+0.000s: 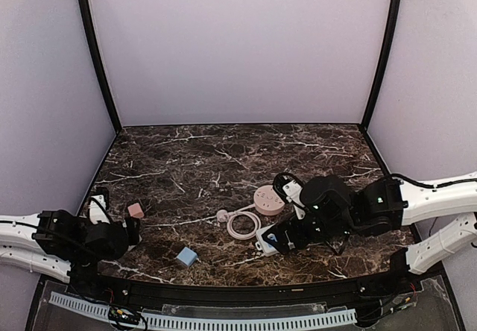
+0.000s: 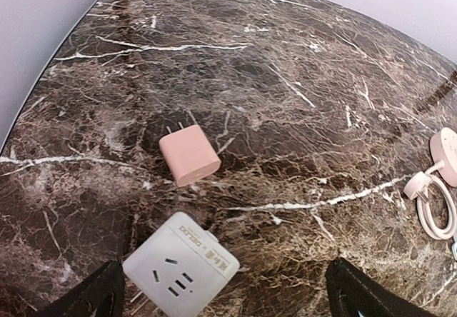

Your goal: Insert the plug

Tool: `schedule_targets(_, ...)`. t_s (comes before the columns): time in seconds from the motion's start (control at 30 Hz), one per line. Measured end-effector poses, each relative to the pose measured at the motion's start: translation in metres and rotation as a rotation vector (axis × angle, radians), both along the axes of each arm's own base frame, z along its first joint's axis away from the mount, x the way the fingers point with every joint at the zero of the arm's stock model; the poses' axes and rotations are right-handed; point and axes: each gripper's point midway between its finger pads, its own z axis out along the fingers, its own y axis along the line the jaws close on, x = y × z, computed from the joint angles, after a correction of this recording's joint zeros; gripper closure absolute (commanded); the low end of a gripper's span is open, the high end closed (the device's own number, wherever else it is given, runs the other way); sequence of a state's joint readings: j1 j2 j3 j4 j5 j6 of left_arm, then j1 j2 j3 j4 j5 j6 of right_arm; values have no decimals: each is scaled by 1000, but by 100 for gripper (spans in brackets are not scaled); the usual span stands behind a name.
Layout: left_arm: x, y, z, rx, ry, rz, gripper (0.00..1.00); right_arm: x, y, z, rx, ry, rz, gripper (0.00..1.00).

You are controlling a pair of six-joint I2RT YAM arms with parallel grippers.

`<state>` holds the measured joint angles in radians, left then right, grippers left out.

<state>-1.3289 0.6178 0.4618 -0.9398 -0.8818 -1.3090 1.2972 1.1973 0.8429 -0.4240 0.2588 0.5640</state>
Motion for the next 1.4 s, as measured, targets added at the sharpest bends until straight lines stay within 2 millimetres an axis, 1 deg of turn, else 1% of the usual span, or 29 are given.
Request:
schedule_targets(0.1,0,14,0,-12,-17,54,1,-2,3,1,8,-9,8,1)
schedule_targets(0.27,3,24,0,-12,-23,103,1,-6,6,-3,18,-18,19,1)
schedule_targets(0.4,7,32,-9,20,46,160,1,-8,4,-6,27,-24,28,1)
schedule_targets(0.5,9,31,-20,29,133,168,1,-9,3,-1,50,-32,30,1)
schedule_targets(0.57,9,26,-26,32,178,155,1,-9,1,4,72,-39,32,1)
schedule_targets(0.77,7,14,-40,61,292,134,1,-11,-4,16,117,-52,33,1)
schedule_targets(0.87,4,13,-47,83,338,133,1,-12,-8,22,140,-58,33,1)
schedule_targets(1.1,-1,17,-50,94,363,140,1,-14,-16,33,183,-68,33,1)
schedule_targets(1.2,-1,17,-50,93,364,147,2,-14,-18,33,189,-69,32,1)
schedule_targets(1.4,1,20,-54,115,374,177,4,-15,-21,25,174,-61,30,1)
